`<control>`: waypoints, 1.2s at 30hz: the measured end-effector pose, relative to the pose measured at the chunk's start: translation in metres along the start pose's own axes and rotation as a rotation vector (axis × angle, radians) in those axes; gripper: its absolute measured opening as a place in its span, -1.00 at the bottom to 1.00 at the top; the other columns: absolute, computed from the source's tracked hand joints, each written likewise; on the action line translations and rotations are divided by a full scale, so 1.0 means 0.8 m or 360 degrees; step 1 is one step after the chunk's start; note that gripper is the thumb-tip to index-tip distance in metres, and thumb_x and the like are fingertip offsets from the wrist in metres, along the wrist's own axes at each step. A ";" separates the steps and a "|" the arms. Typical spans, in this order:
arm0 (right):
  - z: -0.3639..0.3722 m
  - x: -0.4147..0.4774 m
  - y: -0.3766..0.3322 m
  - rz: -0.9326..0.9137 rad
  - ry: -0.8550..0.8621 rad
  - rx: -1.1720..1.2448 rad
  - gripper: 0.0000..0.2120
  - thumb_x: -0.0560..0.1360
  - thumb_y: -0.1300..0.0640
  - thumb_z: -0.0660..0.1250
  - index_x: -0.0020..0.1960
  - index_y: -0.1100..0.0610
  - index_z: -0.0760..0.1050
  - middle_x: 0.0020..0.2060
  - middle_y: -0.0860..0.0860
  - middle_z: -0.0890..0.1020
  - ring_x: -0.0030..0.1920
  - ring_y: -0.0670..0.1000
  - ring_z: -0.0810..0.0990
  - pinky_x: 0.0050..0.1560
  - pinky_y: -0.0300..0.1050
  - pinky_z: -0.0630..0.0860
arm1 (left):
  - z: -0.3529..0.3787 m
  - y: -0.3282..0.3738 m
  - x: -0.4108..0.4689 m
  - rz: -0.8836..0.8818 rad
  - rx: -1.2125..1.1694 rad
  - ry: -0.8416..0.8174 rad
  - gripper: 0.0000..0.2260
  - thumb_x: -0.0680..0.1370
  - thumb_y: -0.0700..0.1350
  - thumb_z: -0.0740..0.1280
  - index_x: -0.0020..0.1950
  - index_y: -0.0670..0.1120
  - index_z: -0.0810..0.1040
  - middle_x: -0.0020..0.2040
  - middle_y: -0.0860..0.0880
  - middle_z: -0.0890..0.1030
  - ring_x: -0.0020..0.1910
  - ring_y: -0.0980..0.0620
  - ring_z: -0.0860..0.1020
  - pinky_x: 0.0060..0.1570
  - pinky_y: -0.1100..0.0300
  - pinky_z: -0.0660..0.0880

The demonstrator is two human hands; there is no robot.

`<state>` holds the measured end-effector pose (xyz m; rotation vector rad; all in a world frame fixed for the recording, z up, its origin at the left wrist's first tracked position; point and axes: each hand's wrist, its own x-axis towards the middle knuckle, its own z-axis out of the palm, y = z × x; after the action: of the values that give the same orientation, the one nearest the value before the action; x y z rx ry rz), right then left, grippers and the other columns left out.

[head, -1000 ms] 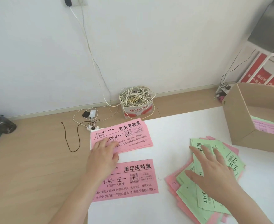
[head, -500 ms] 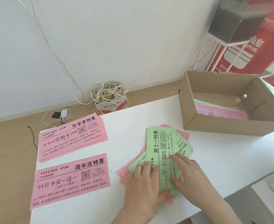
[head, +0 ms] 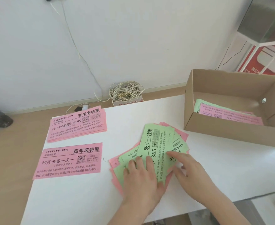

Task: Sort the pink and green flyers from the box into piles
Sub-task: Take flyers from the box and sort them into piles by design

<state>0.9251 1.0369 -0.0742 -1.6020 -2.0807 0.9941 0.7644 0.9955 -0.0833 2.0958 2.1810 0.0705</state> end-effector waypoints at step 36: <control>-0.052 0.012 0.028 0.0669 0.0051 0.0812 -0.73 0.61 0.15 0.20 -0.09 0.13 0.67 -0.30 -0.01 0.71 -0.42 -0.18 0.56 -0.41 -0.33 0.38 | -0.024 -0.064 -0.034 -0.0103 -0.0733 -0.0192 -0.81 0.30 0.05 0.20 -0.23 0.02 0.56 -0.13 0.19 0.64 -0.14 0.15 0.55 -0.08 0.23 0.47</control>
<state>0.9642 1.0622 -0.0621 -1.7729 -1.3289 1.4761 0.7127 0.9671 -0.0689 1.7269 1.9315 0.3890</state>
